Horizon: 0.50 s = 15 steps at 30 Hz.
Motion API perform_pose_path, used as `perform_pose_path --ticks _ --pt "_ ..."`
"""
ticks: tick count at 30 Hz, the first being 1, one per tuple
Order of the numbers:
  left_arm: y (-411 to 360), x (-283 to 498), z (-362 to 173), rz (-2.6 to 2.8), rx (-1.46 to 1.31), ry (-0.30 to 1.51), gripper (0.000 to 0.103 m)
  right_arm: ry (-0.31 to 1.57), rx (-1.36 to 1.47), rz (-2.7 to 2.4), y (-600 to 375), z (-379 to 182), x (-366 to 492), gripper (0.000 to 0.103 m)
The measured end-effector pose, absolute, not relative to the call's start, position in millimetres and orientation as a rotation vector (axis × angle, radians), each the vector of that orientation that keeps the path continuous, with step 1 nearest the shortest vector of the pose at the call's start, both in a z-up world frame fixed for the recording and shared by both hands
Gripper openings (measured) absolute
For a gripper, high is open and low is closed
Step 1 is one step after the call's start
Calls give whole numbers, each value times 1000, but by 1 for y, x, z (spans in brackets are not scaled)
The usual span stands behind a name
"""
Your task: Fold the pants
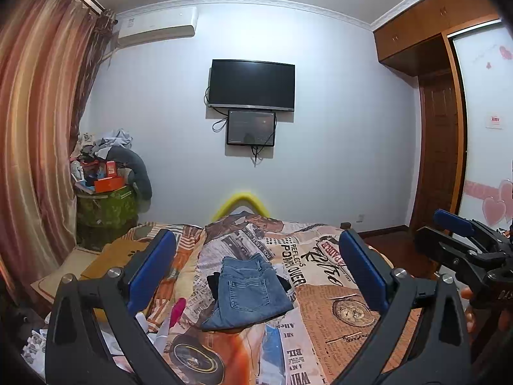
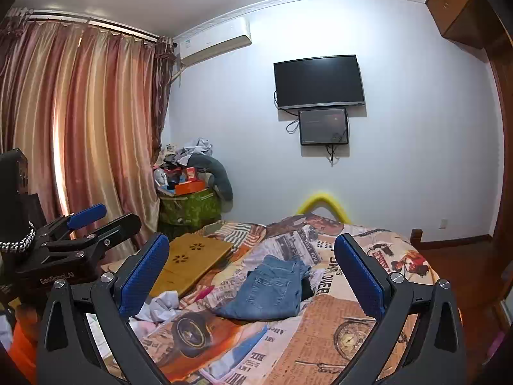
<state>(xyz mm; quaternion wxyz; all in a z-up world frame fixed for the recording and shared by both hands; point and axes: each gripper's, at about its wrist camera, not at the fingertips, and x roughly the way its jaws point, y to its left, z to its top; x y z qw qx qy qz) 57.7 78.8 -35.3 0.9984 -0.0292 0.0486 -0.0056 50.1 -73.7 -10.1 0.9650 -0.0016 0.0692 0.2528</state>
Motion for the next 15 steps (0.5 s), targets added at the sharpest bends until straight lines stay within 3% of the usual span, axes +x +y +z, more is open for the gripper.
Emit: perform_pose_path --ticks 15 --pt "74 58 -36 -44 -33 104 103 147 7 511 -76 -11 51 102"
